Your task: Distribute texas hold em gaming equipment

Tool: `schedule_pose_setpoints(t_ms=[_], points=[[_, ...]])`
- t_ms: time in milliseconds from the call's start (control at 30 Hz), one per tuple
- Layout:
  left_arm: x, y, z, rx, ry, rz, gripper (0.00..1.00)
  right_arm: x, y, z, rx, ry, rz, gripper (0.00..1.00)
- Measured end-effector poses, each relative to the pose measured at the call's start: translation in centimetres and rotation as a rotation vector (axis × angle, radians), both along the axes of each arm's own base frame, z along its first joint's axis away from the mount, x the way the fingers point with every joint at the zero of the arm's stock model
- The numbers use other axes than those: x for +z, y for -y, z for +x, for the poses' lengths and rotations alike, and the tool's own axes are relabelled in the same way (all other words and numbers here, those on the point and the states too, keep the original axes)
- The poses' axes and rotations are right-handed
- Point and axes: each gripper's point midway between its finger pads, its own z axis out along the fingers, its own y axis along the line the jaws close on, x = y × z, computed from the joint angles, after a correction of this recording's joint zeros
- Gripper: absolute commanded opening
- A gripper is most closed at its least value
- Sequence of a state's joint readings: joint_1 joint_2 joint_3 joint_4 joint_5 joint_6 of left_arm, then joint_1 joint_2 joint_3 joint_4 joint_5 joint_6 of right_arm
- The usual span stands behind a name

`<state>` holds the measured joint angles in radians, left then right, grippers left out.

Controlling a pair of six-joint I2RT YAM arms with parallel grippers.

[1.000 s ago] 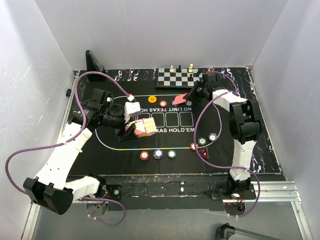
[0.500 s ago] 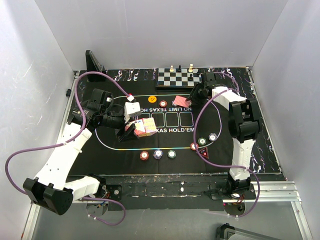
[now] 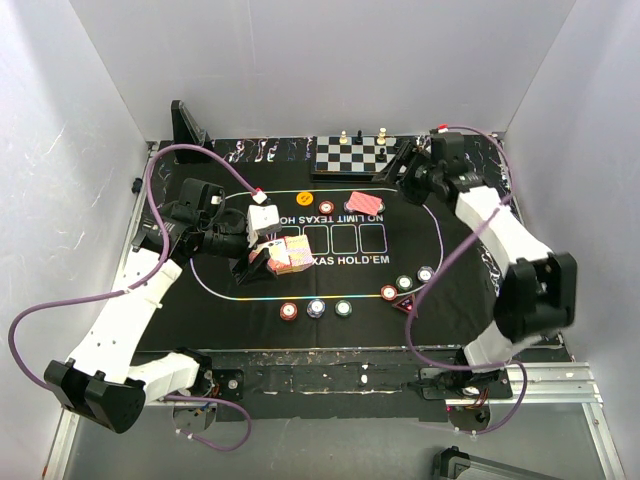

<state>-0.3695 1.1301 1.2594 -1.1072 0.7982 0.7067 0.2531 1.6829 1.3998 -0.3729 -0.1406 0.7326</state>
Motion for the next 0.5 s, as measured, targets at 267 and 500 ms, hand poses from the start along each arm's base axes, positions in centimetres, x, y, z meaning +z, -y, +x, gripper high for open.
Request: schedule_pose_setpoints(t_ms=[267, 500], points=[[0.1, 0.1, 0.1, 0.001, 0.007, -0.007, 0.00, 7.3, -9.1, -11.5, 0.392, 0.086, 0.408, 0.87], [0.2, 0.1, 0.2, 0.003, 0.009, -0.008, 0.00, 8.8, -16.0, -20.1, 0.710, 0.037, 0.481, 0.88]])
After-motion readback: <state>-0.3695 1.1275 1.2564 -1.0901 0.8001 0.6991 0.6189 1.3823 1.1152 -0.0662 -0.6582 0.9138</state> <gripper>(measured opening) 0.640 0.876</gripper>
